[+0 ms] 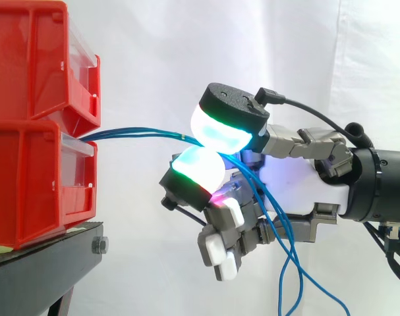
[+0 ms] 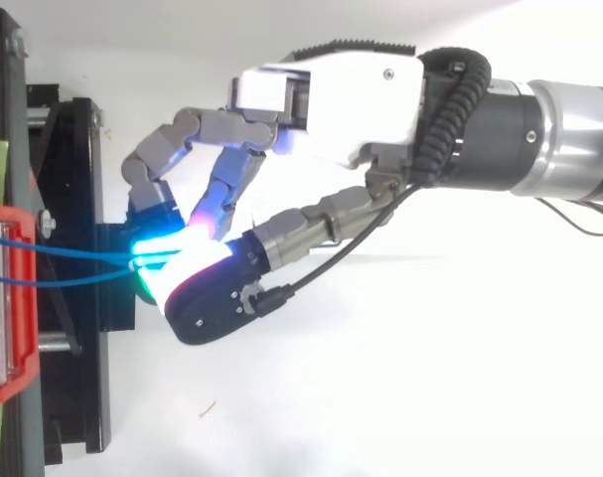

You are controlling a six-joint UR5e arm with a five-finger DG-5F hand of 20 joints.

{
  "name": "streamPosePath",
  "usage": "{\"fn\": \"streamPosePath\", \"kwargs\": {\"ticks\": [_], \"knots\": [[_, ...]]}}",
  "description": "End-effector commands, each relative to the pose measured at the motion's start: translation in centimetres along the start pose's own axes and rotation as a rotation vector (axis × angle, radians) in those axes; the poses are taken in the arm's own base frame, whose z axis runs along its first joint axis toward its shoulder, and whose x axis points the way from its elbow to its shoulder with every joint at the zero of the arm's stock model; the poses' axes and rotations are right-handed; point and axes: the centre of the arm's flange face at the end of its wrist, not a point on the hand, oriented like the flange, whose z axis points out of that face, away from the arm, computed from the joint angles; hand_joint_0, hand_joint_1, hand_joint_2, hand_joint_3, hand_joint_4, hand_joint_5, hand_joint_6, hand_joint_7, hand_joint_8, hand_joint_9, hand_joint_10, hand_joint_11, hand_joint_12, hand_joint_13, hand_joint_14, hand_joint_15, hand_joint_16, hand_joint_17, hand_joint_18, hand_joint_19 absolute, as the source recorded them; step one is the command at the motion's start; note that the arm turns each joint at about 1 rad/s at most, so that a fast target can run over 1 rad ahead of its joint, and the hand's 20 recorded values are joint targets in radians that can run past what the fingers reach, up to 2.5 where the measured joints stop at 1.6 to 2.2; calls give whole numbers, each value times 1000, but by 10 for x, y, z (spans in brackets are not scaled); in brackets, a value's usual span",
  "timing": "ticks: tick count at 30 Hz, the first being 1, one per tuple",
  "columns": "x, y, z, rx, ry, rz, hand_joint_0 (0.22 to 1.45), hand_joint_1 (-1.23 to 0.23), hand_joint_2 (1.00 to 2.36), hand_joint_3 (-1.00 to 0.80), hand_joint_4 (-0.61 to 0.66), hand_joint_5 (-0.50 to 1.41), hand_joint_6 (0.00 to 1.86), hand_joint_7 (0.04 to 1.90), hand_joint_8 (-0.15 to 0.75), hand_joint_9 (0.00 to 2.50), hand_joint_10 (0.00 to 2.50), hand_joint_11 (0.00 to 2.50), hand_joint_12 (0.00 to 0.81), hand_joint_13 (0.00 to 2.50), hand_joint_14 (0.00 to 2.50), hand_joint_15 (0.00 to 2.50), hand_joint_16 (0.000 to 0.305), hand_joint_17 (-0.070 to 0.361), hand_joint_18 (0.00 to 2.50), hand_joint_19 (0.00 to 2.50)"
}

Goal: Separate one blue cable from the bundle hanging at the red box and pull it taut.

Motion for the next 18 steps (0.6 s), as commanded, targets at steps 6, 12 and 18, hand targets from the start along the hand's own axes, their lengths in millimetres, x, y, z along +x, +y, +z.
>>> {"fn": "streamPosePath", "kwargs": {"ticks": [6,12,18], "knots": [[13,-4,-4,28,-6,-35,793,-909,1003,-459,42,-187,925,1253,383,997,17,812,429,984,17,527,49,111,945,432],[25,-11,-9,51,5,-34,654,-780,1000,-500,158,-170,904,1193,392,1059,17,826,435,1005,17,527,49,110,950,429],[27,-11,-9,51,6,-28,600,-553,1000,-500,173,-162,878,1171,393,1095,17,795,441,1007,16,515,49,111,942,436]]}}
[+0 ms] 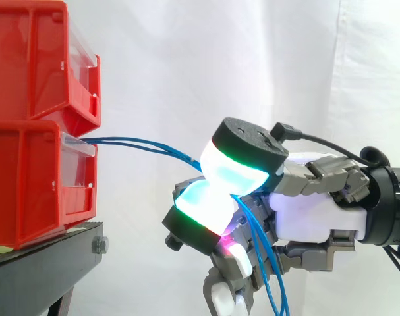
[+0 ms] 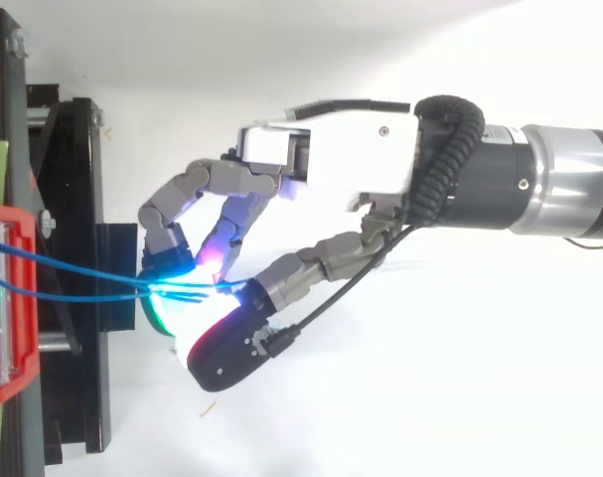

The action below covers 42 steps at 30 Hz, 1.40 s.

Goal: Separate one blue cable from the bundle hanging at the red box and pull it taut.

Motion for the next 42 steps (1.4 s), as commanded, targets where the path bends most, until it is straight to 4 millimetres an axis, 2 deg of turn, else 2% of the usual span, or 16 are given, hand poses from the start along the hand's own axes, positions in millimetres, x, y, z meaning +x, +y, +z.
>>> {"fn": "streamPosePath", "kwargs": {"ticks": [1,7,13,17,21,30,33,34,36,42], "knots": [[1,1,0,-2,1,2,583,-538,1000,-500,169,-162,875,1170,397,1097,17,789,444,1005,17,515,50,113,942,444],[1,1,0,-5,2,1,527,-475,1000,-500,177,-159,870,1151,411,1122,18,793,458,1029,15,515,54,121,975,457],[-1,-1,0,-5,0,1,466,-473,1000,-500,199,-159,849,1116,431,1124,15,776,485,1053,14,522,60,135,1017,437],[-2,1,0,-7,-2,1,586,-376,1000,-500,166,-160,840,1123,397,1113,18,777,444,1026,17,535,52,118,943,509],[-2,-1,1,-7,-3,1,627,-433,1010,-370,159,-156,831,1120,395,1125,17,772,444,1042,16,541,52,118,952,505],[-7,-3,2,-12,-49,-3,624,-712,1013,-134,205,-186,863,1093,425,1082,14,774,484,1052,14,518,60,135,1021,434],[-8,-6,3,-12,-66,-10,673,-760,1016,-157,121,-198,882,1076,396,1019,16,804,449,987,16,520,54,121,958,456],[-8,-8,3,-10,-69,-15,707,-833,1015,-159,118,-207,895,1117,378,983,17,821,438,951,17,529,52,118,928,450],[-8,-17,6,-18,-84,-26,741,-863,1016,-174,112,-211,905,1127,372,959,18,822,435,917,18,525,51,115,882,444],[-6,-18,10,-49,-89,-34,807,-871,1009,-373,141,-207,917,1109,366,964,17,830,424,902,18,518,50,113,866,454]]}}
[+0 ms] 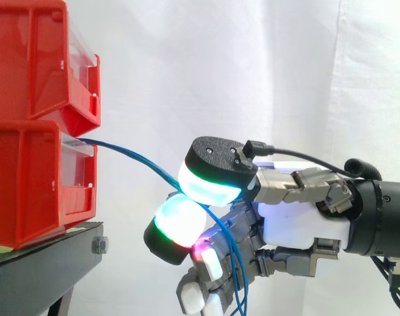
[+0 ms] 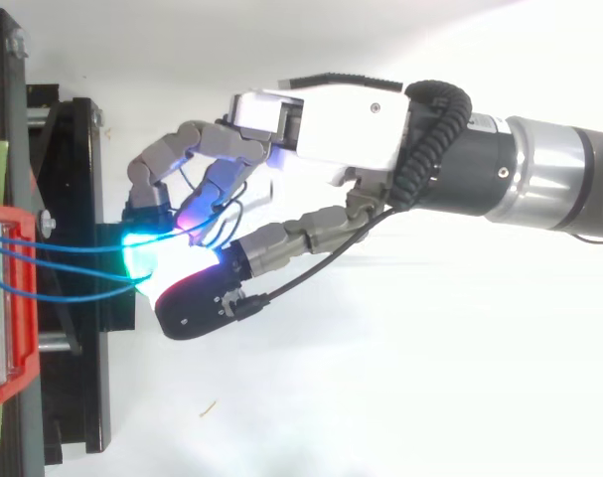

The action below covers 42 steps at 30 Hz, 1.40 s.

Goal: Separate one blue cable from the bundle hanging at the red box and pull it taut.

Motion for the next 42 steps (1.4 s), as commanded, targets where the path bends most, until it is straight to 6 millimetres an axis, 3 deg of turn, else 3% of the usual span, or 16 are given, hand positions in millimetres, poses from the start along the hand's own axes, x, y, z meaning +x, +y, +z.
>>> {"fn": "streamPosePath", "kwargs": {"ticks": [1,5,9,11,14,18,20,21,23,26,30,35,36,42], "knots": [[2,-2,0,-3,-1,-11,812,-881,1006,-426,153,-205,915,1104,365,965,18,830,424,904,18,519,50,113,871,441],[5,-1,0,3,4,-16,774,-890,1000,-500,162,-201,908,1117,362,972,18,827,423,907,17,510,49,111,905,397],[7,-1,0,4,6,-22,634,-861,1000,-500,170,-187,897,1113,367,986,18,840,424,899,17,515,50,111,897,425],[7,-1,-1,5,6,-24,538,-799,1000,-500,175,-176,885,1111,382,1012,17,816,438,912,17,517,52,117,912,427],[10,-1,-1,6,10,-24,491,-704,1000,-500,190,-165,869,1104,399,1056,17,807,456,933,15,507,56,125,937,430],[10,-1,-1,6,10,-24,490,-526,1000,-500,192,-158,855,1087,406,1111,14,801,460,965,15,512,57,127,965,452],[10,-1,-1,6,10,-24,576,-353,1000,-500,169,-153,836,1105,387,1127,17,795,437,971,16,525,52,117,933,508],[10,-1,-1,6,10,-24,583,-348,1000,-500,165,-153,835,1104,384,1128,18,798,437,974,16,532,52,117,931,512],[10,-1,-1,6,10,-24,634,-418,1005,-428,155,-150,825,1115,387,1148,17,787,432,982,16,536,52,117,935,524],[11,0,-1,5,11,-24,618,-469,1014,-290,153,-154,818,1107,398,1121,17,792,443,978,17,532,53,120,937,515],[13,0,-1,6,14,-24,610,-703,1009,-117,218,-181,844,1036,422,1048,12,763,487,969,15,496,64,145,1013,438],[14,1,0,1,15,-23,638,-775,1012,-167,199,-188,857,1055,399,1002,15,787,466,919,15,507,59,133,952,453],[14,1,0,1,15,-23,656,-821,1014,-152,179,-194,863,1120,384,975,14,801,455,904,15,508,57,128,925,455],[15,1,-1,6,10,-23,688,-871,1011,12,171,-200,905,1106,390,966,16,798,454,886,15,502,57,128,922,427]]}}
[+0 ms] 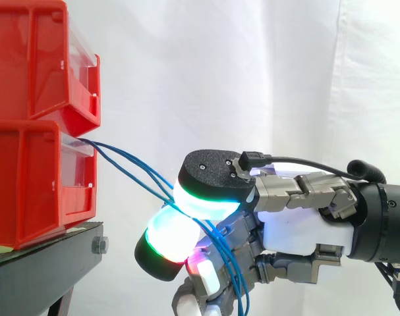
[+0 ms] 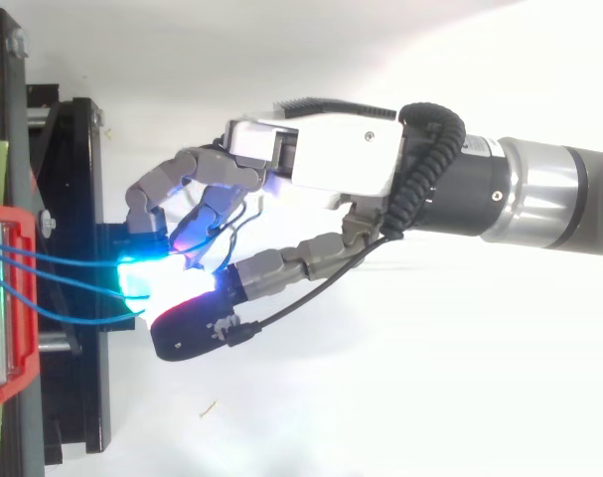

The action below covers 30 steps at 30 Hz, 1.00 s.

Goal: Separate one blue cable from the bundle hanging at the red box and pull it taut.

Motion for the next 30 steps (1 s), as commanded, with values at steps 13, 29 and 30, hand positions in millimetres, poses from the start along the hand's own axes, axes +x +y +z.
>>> {"fn": "streamPosePath", "kwargs": {"ticks": [13,29,30], "knots": [[4,0,-1,12,0,-1,805,-927,1000,-500,186,-201,914,1102,357,936,18,837,420,839,16,481,50,113,861,384],[5,-2,-3,21,5,-3,534,-556,1000,-500,204,-163,841,1049,390,1152,17,871,447,904,17,494,55,123,921,445],[5,-1,-2,19,4,-3,534,-556,1000,-500,200,-162,841,1043,388,1154,17,875,446,907,15,499,55,123,923,445]]}}
